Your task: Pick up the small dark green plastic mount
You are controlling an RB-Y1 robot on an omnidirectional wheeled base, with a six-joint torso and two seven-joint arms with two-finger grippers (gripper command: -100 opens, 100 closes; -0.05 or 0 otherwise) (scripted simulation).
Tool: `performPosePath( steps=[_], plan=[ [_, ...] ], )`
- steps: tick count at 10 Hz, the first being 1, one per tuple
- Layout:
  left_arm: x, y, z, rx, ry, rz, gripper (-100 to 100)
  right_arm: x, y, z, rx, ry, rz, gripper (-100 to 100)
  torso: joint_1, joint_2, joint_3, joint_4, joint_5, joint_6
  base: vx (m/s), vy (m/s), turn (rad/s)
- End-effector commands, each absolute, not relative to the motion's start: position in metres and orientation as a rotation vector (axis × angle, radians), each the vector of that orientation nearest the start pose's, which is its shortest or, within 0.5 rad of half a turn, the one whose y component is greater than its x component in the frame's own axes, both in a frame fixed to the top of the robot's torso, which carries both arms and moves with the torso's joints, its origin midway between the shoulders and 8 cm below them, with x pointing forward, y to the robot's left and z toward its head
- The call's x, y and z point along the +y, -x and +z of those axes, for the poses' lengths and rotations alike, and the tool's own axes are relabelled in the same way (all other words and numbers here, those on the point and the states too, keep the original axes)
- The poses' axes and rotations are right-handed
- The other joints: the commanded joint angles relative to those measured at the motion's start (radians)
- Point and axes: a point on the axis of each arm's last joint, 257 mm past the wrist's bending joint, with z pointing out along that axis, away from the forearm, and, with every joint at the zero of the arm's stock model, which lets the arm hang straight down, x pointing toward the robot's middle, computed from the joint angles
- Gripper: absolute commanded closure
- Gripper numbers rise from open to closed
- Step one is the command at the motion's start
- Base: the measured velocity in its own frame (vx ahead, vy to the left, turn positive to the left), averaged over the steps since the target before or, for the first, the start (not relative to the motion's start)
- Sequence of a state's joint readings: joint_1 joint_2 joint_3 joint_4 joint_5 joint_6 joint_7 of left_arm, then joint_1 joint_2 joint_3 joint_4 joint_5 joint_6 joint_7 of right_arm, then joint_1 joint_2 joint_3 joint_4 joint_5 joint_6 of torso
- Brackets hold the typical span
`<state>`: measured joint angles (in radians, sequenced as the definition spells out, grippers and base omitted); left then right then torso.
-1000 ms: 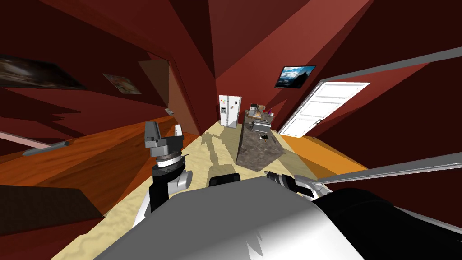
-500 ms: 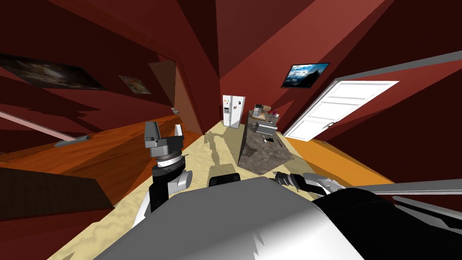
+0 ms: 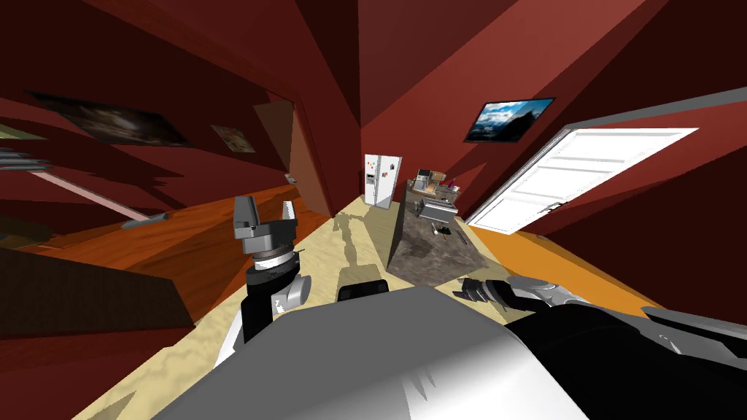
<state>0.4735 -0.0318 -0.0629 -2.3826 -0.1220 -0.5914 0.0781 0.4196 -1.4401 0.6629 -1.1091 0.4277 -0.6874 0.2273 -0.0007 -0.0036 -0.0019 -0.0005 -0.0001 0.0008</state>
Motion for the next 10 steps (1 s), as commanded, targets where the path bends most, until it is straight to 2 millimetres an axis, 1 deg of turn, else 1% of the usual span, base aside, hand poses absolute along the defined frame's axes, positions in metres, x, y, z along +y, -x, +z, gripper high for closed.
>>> performPosePath(
  steps=[1,2,3,4,5,6,7,8,9,10],
  plan=[
    [0.238,-0.307,0.091,0.489,0.460,-1.412,0,-0.614,-0.107,-0.397,2.788,0.668,0.111,-100,0.000,0.000,0.000,0.000,0.000,0.000,0.073,-0.020,0.157],
    [0.238,-0.308,0.091,0.489,0.460,-1.412,0,-0.620,-0.109,-0.392,2.791,0.680,0.095,-100,-0.001,0.000,0.000,0.000,0.000,-0.001,0.077,-0.019,0.086],
    [0.238,-0.307,0.091,0.489,0.460,-1.412,0,-0.650,-0.102,-0.376,2.822,0.737,0.018,-100,-0.001,0.000,0.000,0.000,0.000,0.000,0.102,-0.011,0.158],
    [0.238,-0.308,0.091,0.489,0.460,-1.412,0,-0.653,-0.103,-0.373,2.824,0.743,0.008,-100,0.000,-0.002,-0.001,0.000,0.000,-0.001,0.079,-0.010,0.082],
    [0.238,-0.307,0.091,0.489,0.460,-1.412,0,-0.679,-0.099,-0.354,2.849,0.803,-0.064,-100,0.000,-0.001,-0.001,0.000,0.000,0.000,0.108,-0.030,0.135],
    [0.238,-0.307,0.091,0.489,0.460,-1.412,0,-0.701,-0.095,-0.337,2.869,0.856,-0.124,-100,-0.001,-0.003,-0.001,0.000,0.000,-0.001,0.176,-0.103,0.219],
    [0.238,-0.307,0.091,0.489,0.460,-1.412,0,-0.700,-0.095,-0.337,2.869,0.856,-0.123,-100,-0.005,-0.006,-0.003,-0.001,-0.001,-0.001,0.133,-0.085,0.130],
    [0.238,-0.307,0.091,0.489,0.460,-1.412,0,-0.704,-0.094,-0.335,2.873,0.852,-0.135,-100,-0.004,-0.005,-0.003,-0.001,-0.001,0.000,0.048,-0.018,-0.003],
    [0.238,-0.307,0.091,0.489,0.460,-1.412,0,-0.722,-0.090,-0.319,2.891,0.898,-0.186,-100,-0.001,0.000,0.000,0.000,-0.001,0.001,0.078,-0.012,0.117],
    [0.238,-0.308,0.091,0.489,0.460,-1.412,0,-0.736,-0.086,-0.306,2.905,0.937,-0.224,-100,0.000,-0.001,0.000,0.000,0.000,0.000,0.136,-0.097,0.255]
  ],
)
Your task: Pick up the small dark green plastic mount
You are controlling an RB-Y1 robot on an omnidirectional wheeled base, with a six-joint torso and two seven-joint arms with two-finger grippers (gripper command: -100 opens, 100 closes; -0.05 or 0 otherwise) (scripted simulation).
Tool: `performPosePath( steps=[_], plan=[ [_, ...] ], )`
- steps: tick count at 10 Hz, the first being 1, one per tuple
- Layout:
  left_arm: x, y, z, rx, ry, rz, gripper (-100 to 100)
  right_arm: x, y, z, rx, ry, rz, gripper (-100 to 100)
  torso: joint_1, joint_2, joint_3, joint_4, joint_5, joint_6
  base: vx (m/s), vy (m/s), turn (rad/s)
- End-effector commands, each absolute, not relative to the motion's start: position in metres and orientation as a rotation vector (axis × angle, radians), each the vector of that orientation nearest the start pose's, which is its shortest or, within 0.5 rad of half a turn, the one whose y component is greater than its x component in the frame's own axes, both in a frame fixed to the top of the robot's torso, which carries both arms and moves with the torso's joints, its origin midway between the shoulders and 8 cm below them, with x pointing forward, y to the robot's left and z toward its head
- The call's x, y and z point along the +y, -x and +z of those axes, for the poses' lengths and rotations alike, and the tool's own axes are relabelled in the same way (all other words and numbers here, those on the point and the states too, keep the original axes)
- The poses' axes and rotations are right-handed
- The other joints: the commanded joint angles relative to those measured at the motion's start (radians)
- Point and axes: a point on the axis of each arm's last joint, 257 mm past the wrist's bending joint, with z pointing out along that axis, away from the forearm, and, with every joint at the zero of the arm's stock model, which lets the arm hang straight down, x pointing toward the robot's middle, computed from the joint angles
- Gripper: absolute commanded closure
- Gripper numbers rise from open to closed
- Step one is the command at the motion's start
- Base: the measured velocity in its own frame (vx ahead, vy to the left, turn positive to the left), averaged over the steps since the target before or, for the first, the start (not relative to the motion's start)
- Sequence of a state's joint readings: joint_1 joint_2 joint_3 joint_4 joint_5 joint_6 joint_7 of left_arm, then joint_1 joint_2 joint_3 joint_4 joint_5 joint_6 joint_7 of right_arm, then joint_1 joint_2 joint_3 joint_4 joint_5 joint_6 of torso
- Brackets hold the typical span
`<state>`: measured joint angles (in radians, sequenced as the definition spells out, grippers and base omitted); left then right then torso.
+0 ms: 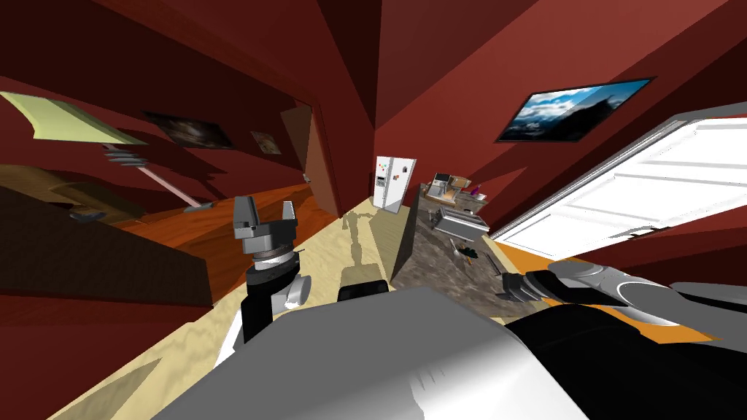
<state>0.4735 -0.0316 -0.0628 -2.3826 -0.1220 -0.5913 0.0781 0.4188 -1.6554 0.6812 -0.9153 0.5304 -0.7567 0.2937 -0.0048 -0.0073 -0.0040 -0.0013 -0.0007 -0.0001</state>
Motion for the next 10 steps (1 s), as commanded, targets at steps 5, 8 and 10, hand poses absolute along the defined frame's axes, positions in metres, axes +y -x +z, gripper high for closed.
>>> performPosePath(
  steps=[5,8,10],
  plan=[
    [0.238,-0.307,0.091,0.489,0.460,-1.412,0,-0.750,-0.069,-0.290,2.941,1.041,-0.231,-100,-0.002,-0.005,-0.003,-0.001,-0.001,0.000,0.170,-0.114,0.167],
    [0.238,-0.307,0.091,0.489,0.460,-1.412,0,-0.740,-0.058,-0.304,2.951,1.056,-0.169,-100,-0.001,-0.004,-0.003,-0.001,-0.002,0.001,0.142,-0.094,0.120],
    [0.238,-0.307,0.091,0.489,0.460,-1.412,0,-0.736,-0.051,-0.318,2.953,1.047,-0.163,-100,0.006,0.005,0.003,0.001,0.000,0.002,0.013,-0.016,0.033]
  ],
)
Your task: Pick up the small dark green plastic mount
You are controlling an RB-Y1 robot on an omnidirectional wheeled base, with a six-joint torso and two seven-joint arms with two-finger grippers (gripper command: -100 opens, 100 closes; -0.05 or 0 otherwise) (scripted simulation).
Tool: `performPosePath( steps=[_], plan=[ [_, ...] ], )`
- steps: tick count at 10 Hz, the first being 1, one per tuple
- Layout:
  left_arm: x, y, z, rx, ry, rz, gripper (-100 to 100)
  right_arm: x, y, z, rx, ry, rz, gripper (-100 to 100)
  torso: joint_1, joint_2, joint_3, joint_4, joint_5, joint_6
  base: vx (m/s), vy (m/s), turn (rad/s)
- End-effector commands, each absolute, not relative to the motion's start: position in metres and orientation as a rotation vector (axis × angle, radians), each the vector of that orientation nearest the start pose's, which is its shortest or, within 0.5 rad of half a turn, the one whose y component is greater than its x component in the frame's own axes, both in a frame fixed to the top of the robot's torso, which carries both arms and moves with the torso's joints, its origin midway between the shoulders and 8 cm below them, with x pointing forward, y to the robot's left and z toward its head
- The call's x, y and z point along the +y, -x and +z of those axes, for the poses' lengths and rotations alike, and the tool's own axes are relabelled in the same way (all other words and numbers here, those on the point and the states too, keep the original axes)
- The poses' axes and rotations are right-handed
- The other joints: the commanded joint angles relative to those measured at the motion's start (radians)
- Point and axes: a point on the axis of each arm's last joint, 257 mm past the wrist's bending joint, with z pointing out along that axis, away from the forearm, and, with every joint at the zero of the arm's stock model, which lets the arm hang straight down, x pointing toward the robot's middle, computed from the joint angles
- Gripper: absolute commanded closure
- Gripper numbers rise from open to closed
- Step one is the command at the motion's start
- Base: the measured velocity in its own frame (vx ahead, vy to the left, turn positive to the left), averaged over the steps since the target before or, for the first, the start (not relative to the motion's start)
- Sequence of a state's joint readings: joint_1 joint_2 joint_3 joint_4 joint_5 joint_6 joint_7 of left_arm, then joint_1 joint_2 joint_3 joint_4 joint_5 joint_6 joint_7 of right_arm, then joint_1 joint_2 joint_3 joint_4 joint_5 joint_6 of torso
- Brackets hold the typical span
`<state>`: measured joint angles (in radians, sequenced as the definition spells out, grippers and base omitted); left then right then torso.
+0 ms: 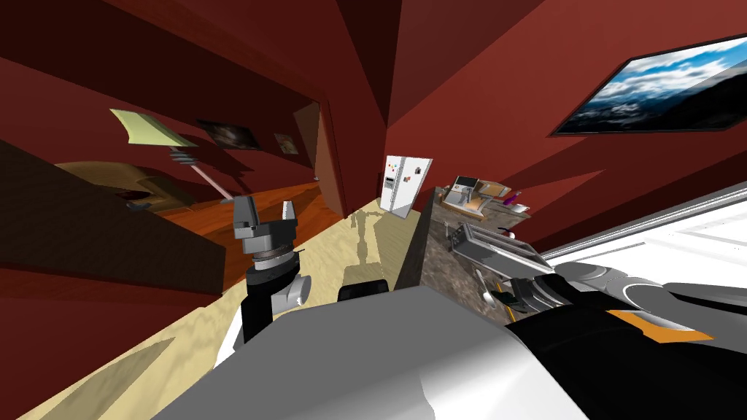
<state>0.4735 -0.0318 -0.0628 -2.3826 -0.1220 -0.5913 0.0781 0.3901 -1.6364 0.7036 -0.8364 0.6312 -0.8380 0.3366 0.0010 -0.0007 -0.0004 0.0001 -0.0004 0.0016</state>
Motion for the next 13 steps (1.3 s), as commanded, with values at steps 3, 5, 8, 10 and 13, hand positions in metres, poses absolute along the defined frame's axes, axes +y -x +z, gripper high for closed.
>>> performPosePath(
  steps=[3,5,8,10,13],
  plan=[
    [0.238,-0.308,0.091,0.489,0.460,-1.412,0,-0.736,-0.049,-0.322,2.954,1.041,-0.163,-100,0.001,0.002,0.001,0.001,0.000,0.000,-0.005,-0.009,0.030],
    [0.238,-0.307,0.091,0.489,0.460,-1.412,0,-0.735,-0.047,-0.324,2.955,1.041,-0.157,100,0.001,0.002,0.001,0.001,0.001,-0.001,0.000,0.000,0.000],
    [0.238,-0.307,0.091,0.489,0.460,-1.412,0,-0.735,-0.048,-0.323,2.954,1.041,-0.161,100,0.001,0.002,0.001,0.001,0.001,0.000,0.000,0.000,0.000],
    [0.238,-0.307,0.091,0.489,0.460,-1.412,0,-0.738,-0.054,-0.310,2.951,1.054,-0.162,100,0.002,0.002,0.001,0.001,0.001,0.000,0.000,0.005,-0.039],
    [0.238,-0.307,0.091,0.489,0.460,-1.412,0,-0.739,-0.054,-0.311,2.952,1.053,-0.162,0,0.003,0.002,0.001,0.001,0.001,0.000,0.001,0.004,-0.018]
  ],
)
